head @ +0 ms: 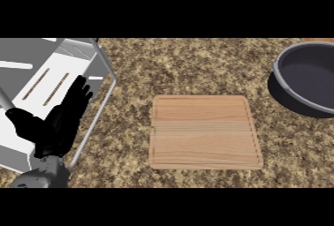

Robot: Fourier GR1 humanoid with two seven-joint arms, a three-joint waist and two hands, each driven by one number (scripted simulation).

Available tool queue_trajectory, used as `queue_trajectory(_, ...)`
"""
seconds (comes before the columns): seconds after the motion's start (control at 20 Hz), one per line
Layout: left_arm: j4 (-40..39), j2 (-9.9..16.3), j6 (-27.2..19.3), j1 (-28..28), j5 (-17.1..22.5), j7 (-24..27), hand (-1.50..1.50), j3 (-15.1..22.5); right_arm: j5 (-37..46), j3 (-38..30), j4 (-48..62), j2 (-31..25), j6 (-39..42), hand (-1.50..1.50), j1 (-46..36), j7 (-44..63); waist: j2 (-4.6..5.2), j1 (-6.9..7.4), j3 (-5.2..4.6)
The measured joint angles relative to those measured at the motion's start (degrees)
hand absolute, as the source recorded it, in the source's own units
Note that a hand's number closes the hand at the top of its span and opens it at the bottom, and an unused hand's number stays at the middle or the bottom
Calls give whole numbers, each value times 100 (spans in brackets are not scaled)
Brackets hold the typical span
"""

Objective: Pick the lemon from the cutting board and place it in the pot

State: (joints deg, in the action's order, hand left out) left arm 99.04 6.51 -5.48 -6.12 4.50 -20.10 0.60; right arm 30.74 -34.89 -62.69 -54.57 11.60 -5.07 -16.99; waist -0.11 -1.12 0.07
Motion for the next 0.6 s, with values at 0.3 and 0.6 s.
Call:
queue_trajectory(0.3,-133,17,111,-81,61,58,0,-46,-568,-473,-236,-326,295,150,-310,-442,0,61,-8)
queue_trajectory(0.6,-189,-83,71,-174,-44,43,0,37,-963,-421,-564,-467,755,150,-894,153,8,118,-10)
